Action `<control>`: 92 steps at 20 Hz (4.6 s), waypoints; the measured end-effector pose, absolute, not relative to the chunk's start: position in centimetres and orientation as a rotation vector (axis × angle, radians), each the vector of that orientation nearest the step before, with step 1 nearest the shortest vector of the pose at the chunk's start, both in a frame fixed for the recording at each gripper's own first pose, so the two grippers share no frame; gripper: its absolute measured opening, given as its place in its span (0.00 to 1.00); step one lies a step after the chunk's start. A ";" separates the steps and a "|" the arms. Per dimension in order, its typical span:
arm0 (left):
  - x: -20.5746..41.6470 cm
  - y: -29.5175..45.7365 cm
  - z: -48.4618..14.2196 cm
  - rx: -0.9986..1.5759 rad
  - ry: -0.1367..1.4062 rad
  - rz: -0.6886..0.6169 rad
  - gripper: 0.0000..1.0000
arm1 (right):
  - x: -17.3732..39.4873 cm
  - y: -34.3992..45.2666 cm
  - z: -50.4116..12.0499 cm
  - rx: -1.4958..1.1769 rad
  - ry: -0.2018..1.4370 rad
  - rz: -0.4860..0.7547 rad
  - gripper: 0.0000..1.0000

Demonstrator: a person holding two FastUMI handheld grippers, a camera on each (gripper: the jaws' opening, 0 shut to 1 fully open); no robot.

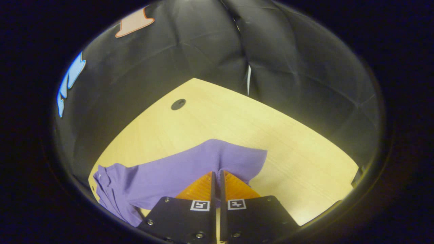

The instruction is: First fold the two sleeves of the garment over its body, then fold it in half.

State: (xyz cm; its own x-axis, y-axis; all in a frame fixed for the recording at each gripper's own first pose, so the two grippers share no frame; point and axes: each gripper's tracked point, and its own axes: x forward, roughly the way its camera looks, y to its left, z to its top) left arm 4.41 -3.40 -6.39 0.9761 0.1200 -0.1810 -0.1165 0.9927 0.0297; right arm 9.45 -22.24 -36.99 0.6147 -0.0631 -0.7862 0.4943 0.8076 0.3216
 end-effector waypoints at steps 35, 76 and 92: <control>-5.0 25.0 -13.3 0.011 0.262 0.349 0.96 | 7.9 34.3 -30.3 0.427 0.966 0.439 0.05; -14.4 35.3 -44.5 -0.246 0.720 0.572 0.96 | -3.9 15.1 -27.9 0.155 0.978 0.235 0.39; -12.9 33.7 -44.3 -0.181 0.735 0.563 0.33 | -13.1 3.0 -33.8 0.080 1.117 -0.002 0.37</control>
